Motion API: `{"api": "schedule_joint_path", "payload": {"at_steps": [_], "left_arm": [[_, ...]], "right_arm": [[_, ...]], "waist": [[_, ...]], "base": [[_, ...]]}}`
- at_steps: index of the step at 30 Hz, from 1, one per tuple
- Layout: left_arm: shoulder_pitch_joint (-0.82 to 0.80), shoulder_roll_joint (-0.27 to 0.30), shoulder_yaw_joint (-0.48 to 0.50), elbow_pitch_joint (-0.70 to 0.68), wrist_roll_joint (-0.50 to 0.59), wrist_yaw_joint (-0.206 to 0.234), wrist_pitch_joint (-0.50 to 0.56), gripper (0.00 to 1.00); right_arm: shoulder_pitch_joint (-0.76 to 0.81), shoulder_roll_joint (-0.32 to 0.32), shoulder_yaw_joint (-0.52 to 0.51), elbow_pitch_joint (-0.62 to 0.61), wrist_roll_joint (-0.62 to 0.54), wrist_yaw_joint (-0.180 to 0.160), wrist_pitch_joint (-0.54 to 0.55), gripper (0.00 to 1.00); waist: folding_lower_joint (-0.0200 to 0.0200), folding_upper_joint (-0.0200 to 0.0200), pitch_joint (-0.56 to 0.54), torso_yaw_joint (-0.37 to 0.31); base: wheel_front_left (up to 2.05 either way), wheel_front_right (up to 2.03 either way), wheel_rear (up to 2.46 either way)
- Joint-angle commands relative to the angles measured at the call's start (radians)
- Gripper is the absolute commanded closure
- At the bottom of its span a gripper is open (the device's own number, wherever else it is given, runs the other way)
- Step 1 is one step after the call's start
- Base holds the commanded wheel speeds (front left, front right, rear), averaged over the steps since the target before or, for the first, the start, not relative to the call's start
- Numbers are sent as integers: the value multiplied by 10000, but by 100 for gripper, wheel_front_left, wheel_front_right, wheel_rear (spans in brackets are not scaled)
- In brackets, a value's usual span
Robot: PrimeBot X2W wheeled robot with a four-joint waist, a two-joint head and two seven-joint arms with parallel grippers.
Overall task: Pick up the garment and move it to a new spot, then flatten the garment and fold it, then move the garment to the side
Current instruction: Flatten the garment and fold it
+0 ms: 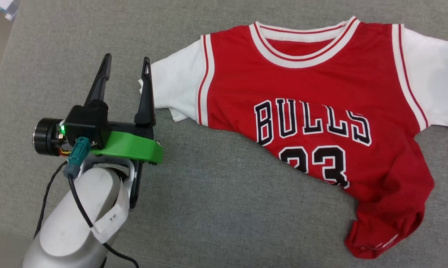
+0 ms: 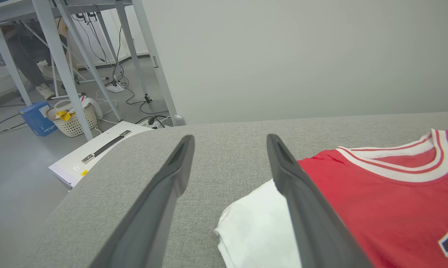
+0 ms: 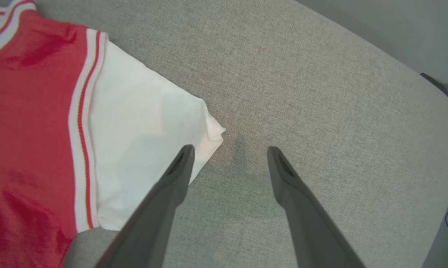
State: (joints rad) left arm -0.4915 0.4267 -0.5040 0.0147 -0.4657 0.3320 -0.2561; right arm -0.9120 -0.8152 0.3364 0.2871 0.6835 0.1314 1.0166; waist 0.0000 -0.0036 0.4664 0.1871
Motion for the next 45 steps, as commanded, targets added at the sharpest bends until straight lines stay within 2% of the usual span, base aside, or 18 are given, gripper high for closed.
{"api": "schedule_joint_path", "payload": {"at_steps": [1, 8, 12, 13, 14, 23, 31, 38, 45], "left_arm": [[157, -150, 162, 25, 170, -149, -56, 0], [199, -662, 810, 300, 732, -713, -56, 0], [214, -882, 1095, 483, 994, -988, -56, 0], [219, -933, 1165, 531, 1061, -1055, -56, 0], [228, -968, 1219, 569, 1113, -1106, -56, 0], [338, -928, 1777, 1231, 1418, -1647, -57, 0], [-77, -344, 2116, 1698, 1346, -2323, -10, 0], [-1427, 308, 1928, 2103, 1364, -3099, 932, 0], [-3249, 597, 1332, 2810, 1194, -4146, 2558, 0]], "right_arm": [[-129, 35, 147, 183, -113, -7, -5, 0], [510, 389, 671, 1055, 233, -7, -189, 0], [842, 347, 1051, 1229, 397, -7, -337, 0], [856, 320, 1147, 1219, 412, -7, -407, 54], [841, 297, 1209, 1201, 415, -7, -507, 100], [377, 92, 1515, 950, 470, -7, -2388, 100], [1005, -868, 1649, -170, 1122, -7, -3713, 100], [1985, -1388, 1555, -1115, 1420, -7, -4243, 100], [2891, -1392, 1266, -1666, 1495, -7, -4509, 100]], "waist": [[0, 36, 606, 424], [0, 36, 857, 458], [0, 36, 857, 406], [0, 36, 841, 385], [0, 36, 821, 364], [0, 36, -68, -79], [0, 36, -946, -714], [0, 36, -1275, -1324], [0, 36, -1287, -1796]], "base": [[0, 0, 0], [0, 0, 0], [0, 0, 0], [0, 0, 0], [0, 0, 0], [0, 0, 0], [0, 0, 0], [0, 0, 0], [0, 0, 0]]}}
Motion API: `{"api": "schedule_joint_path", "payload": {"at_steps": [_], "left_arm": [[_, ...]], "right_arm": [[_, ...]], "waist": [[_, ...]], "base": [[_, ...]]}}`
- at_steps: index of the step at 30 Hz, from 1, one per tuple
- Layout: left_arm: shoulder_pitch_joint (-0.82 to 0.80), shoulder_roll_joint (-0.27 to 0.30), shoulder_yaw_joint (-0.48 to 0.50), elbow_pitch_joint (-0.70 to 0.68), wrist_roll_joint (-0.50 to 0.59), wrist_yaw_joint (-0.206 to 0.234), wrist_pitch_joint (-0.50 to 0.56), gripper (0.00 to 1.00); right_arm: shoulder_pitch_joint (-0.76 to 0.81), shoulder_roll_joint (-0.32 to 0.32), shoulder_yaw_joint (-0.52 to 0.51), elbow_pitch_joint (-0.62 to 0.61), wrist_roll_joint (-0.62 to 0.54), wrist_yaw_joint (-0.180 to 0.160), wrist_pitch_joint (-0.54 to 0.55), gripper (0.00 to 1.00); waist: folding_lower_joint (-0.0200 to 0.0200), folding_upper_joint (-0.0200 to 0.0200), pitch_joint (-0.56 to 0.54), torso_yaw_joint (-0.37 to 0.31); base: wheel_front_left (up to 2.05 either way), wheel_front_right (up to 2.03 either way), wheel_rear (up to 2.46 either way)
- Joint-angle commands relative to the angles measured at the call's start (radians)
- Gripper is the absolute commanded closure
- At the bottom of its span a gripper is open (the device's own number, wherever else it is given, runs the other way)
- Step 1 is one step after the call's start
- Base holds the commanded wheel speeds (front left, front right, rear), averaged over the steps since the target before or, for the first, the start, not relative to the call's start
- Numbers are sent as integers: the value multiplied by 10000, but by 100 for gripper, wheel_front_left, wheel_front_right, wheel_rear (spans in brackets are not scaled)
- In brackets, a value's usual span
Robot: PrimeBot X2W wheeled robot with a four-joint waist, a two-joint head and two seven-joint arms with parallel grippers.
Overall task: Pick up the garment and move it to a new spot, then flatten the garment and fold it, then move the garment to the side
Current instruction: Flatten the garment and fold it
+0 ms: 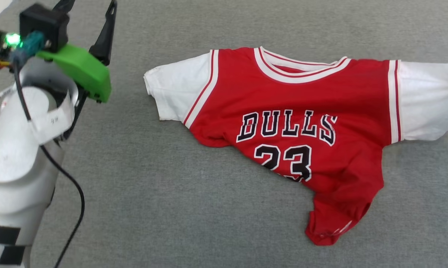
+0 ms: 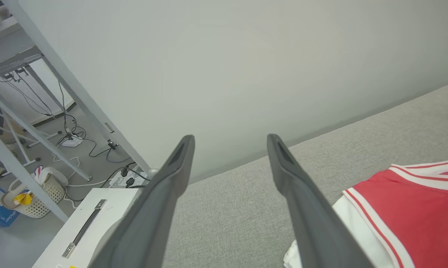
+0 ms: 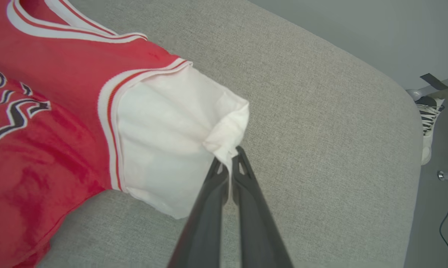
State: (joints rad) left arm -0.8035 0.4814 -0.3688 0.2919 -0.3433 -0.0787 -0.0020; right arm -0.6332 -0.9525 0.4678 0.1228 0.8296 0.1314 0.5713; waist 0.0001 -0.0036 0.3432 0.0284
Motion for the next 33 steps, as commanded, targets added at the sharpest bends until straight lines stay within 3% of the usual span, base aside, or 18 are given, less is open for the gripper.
{"api": "schedule_joint_path", "payload": {"at_steps": [1, 8, 19, 25, 33], "left_arm": [[-435, 68, -162, 111, -77, -159, 306, 0], [-2096, 166, -1371, 956, -1125, -502, 3223, 0], [-3641, 973, -3748, 1657, -4490, -517, 7992, 0], [-3911, 1209, -4460, 2043, -5246, -518, 8782, 0], [-3984, 1253, -5519, 2664, -5417, -519, 8879, 0]], "right_arm": [[177, 4, -128, -69, 28, -7, -80, 100], [556, 151, -537, -346, -119, -7, -34, 100], [355, 703, -674, -911, -425, -7, 291, 100], [86, 936, -565, -1050, -519, -7, 352, 100], [-91, 1152, -313, -1003, -627, -7, 266, 100]], "waist": [[-1, 36, -25, -280], [-1, 36, 236, -537], [-1, 36, 930, -1060], [-1, 36, 1379, -1340], [-1, 36, 1800, -1574]], "base": [[0, 0, 0], [0, 0, 0], [0, 0, 0], [0, 0, 0], [0, 0, 0]]}}
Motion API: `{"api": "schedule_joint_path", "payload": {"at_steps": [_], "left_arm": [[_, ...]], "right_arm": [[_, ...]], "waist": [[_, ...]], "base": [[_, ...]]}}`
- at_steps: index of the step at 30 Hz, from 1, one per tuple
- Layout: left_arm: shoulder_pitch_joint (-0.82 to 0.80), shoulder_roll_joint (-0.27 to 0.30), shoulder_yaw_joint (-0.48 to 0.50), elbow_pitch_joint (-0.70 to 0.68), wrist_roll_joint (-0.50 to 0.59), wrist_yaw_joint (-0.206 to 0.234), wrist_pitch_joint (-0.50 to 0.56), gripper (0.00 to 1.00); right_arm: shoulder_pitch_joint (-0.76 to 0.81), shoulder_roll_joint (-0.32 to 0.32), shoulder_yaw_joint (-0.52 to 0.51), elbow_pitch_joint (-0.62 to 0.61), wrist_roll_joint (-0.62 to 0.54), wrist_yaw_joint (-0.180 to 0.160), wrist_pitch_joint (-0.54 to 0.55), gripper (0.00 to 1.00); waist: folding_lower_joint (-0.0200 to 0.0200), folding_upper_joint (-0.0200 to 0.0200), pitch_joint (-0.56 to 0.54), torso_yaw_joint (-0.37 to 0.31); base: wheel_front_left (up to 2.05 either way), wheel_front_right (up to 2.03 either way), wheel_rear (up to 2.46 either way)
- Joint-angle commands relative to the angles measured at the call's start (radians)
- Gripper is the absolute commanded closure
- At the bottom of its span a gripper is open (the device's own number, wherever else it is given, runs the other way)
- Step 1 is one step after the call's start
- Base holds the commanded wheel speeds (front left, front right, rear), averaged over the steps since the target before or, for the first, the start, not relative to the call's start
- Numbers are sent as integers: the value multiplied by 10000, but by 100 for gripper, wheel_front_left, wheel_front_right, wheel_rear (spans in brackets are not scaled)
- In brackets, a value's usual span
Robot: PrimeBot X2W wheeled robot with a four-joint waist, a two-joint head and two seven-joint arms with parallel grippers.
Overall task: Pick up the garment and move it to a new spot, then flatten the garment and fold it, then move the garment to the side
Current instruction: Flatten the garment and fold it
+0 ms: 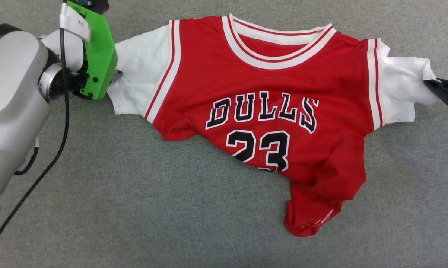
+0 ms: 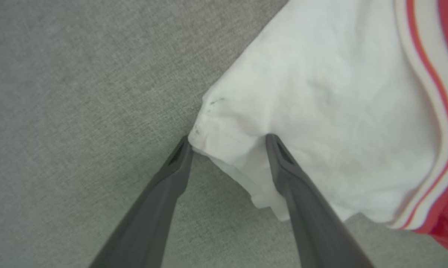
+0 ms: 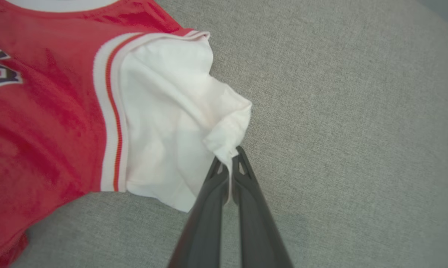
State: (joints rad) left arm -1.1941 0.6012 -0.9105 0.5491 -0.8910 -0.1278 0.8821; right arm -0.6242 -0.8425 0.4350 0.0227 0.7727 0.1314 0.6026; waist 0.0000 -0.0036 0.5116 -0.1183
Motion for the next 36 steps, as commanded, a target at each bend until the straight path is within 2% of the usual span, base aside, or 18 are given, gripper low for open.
{"api": "schedule_joint_path", "payload": {"at_steps": [1, 6, 7, 8, 12, 20, 27, 31, 36], "left_arm": [[-50, 59, -277, 174, 43, -28, 59, 0], [114, 111, -912, 465, -152, -28, 68, 0], [116, 155, -1062, 473, -167, -28, 39, 81], [114, 184, -1156, 484, -199, -28, -5, 100], [-37, 238, -1398, 554, -272, -28, -523, 100], [-377, 182, -1623, 454, -26, -28, -2671, 100], [-530, 588, -1449, -172, 400, -28, -4946, 100], [-583, 865, -1235, -774, 562, 55, -5685, 100], [-756, 1106, -948, -1667, 752, 396, -6265, 100]], "right_arm": [[-193, 76, 42, 21, -48, -7, -71, 100], [-268, 176, 240, 144, -28, -7, -191, 100], [-293, 202, 287, 176, -21, -7, -219, 100], [-315, 221, 325, 202, -15, -7, -243, 100], [-411, 256, 469, 304, -8, -7, -455, 100], [-545, 194, 449, 655, -145, -7, -1381, 100], [-602, 93, 89, 674, -172, -7, -2476, 100], [-592, -31, -242, 688, -284, -7, -3014, 100], [-692, -99, -640, 617, -529, -7, -3485, 100]], "waist": [[0, 36, 145, -114], [0, 36, 170, -163], [0, 36, 169, -168], [0, 36, 164, -166], [0, 36, 20, -67], [0, 36, -1057, 375], [0, 36, -2017, 686], [0, 36, -2503, 855], [0, 36, -3053, 1018]], "base": [[0, 0, 0], [0, 0, 0], [0, 0, 0], [0, 0, 0], [0, 0, 0], [0, 0, 0], [0, 0, 0], [0, 0, 0], [0, 0, 0]]}}
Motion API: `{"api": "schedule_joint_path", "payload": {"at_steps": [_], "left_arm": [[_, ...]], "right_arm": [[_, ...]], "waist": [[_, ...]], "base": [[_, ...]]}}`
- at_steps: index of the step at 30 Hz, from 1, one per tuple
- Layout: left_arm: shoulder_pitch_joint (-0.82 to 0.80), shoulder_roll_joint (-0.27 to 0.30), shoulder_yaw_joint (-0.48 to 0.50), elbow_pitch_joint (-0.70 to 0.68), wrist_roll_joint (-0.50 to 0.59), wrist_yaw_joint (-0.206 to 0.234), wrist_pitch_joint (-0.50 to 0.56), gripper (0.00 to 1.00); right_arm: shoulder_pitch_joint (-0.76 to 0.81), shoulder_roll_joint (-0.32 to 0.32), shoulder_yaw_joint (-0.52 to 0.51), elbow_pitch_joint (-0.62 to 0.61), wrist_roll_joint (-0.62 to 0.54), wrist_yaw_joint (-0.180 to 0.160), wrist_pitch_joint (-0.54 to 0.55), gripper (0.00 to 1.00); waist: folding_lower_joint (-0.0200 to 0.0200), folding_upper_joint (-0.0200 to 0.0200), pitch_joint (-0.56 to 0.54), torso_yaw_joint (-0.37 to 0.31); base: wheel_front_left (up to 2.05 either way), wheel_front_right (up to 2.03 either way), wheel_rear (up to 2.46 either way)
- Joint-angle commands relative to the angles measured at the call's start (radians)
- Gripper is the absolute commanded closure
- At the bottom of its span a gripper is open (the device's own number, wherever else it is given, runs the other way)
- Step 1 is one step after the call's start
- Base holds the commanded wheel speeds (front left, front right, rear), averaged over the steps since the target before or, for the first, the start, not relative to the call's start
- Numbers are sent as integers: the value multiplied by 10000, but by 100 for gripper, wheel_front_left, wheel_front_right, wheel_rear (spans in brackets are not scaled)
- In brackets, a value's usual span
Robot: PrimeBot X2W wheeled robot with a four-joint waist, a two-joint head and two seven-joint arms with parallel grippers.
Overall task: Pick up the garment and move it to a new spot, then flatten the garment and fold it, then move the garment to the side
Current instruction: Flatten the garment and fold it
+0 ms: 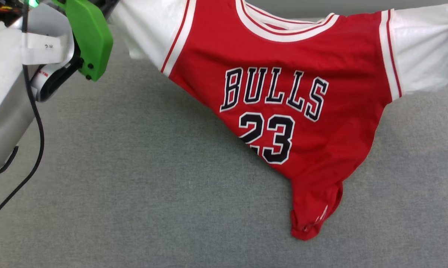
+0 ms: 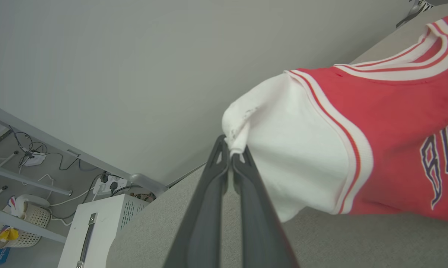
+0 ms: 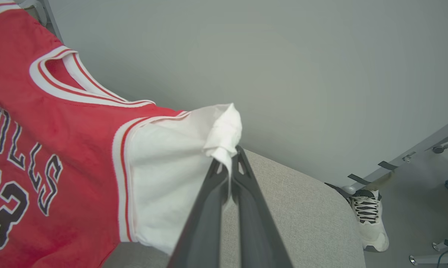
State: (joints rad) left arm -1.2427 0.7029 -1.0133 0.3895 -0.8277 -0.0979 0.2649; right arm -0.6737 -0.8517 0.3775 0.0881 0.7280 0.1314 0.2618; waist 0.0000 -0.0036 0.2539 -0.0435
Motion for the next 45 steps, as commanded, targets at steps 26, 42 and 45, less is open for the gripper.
{"api": "schedule_joint_path", "payload": {"at_steps": [26, 42, 45], "left_arm": [[-4734, -1470, 1219, 1746, 1796, 517, -2523, 100], [-7008, -2553, 1420, 4996, 1946, -76, -4194, 100], [-6814, -2665, 1345, 5428, 1821, -171, -4418, 100]], "right_arm": [[-7759, 1837, 1019, 3390, -2631, -7, -465, 100], [-11513, 3130, 2265, 7312, -3328, -7, -2591, 100], [-11491, 3260, 2590, 7751, -3055, -7, -2894, 100]], "waist": [[0, 36, 1697, -31], [0, 36, 2786, -26], [0, 36, 2948, -49]], "base": [[0, 0, 0], [0, 0, 0], [0, 0, 0]]}}
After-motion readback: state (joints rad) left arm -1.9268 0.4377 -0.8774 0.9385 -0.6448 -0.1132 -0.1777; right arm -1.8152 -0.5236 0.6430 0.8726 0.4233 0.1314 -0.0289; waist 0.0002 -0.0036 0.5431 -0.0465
